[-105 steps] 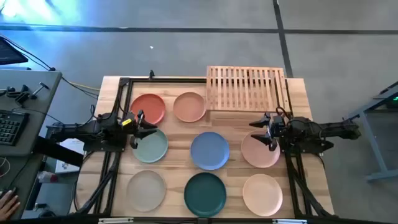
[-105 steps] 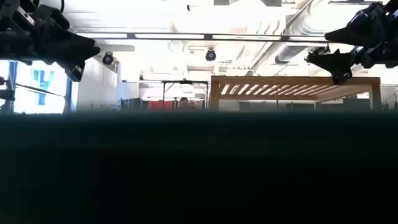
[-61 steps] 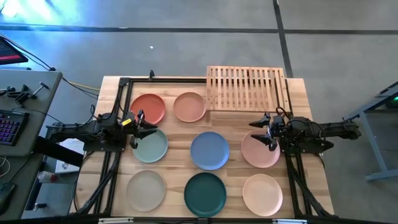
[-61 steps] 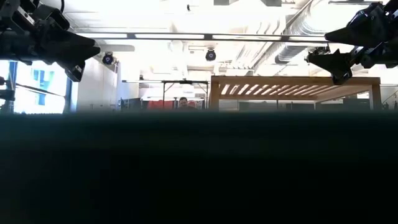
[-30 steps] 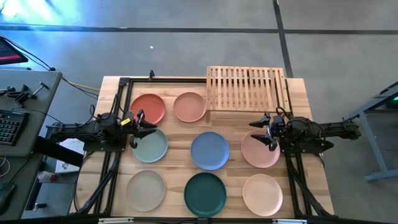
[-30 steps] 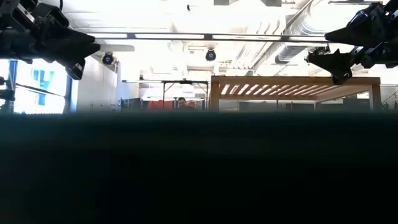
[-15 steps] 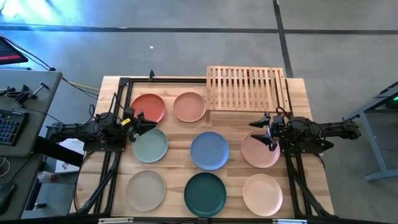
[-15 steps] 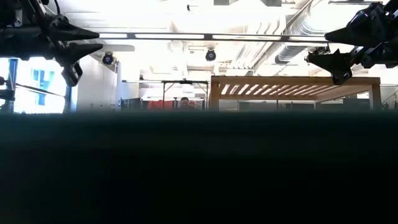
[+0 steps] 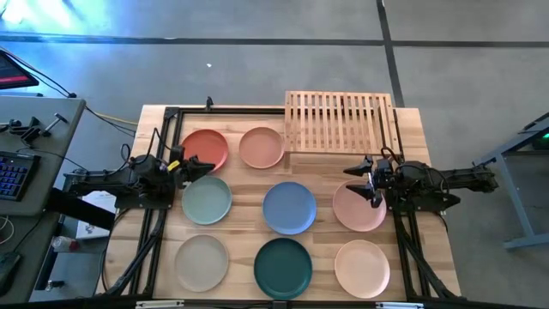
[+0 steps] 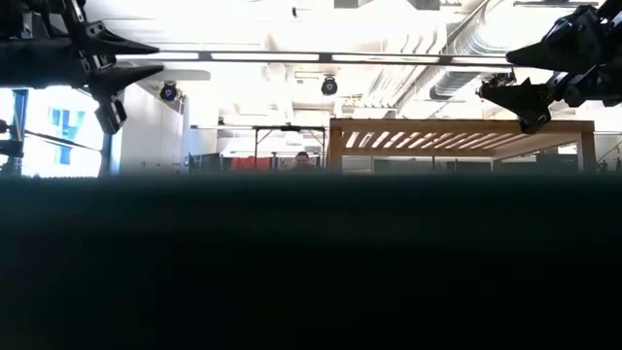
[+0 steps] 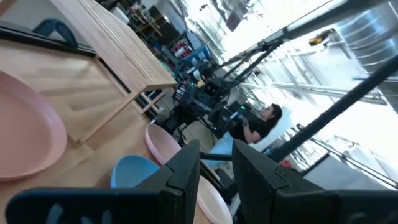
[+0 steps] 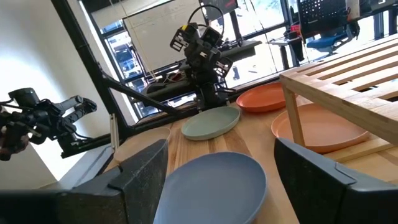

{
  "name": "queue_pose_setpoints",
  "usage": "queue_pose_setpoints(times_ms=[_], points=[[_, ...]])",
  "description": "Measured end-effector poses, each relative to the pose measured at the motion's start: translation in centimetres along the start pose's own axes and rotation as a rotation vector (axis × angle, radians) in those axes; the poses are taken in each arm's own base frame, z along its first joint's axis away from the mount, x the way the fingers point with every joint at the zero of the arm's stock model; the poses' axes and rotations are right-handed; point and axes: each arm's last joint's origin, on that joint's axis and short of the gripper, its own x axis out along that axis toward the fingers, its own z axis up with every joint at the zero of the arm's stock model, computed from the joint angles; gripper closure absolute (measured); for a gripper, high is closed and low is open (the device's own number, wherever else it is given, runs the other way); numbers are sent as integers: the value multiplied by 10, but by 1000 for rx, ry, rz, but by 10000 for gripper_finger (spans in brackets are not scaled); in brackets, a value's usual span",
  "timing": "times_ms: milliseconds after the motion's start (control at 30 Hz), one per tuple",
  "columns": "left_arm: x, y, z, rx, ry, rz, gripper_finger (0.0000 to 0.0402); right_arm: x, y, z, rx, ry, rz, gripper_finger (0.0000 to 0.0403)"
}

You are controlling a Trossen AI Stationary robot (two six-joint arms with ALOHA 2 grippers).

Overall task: Place and stack plates onto a shelf
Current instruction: Put the blue plate on the shelf

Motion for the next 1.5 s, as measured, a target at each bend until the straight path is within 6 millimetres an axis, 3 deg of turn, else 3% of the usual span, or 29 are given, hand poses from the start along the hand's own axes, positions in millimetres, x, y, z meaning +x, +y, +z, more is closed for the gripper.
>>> queue_pose_setpoints(times_ms=[867, 1233, 1500], points=[[-2, -15, 16, 79, -158, -84, 319, -1, 0, 15, 71, -190, -90, 126], [3, -50, 46, 145, -152, -71, 319, -11, 6, 45, 68, -485, -25, 126], [21, -78, 69, 168, -37, 43, 319, -20, 17, 81, 1, -538, -29, 126]])
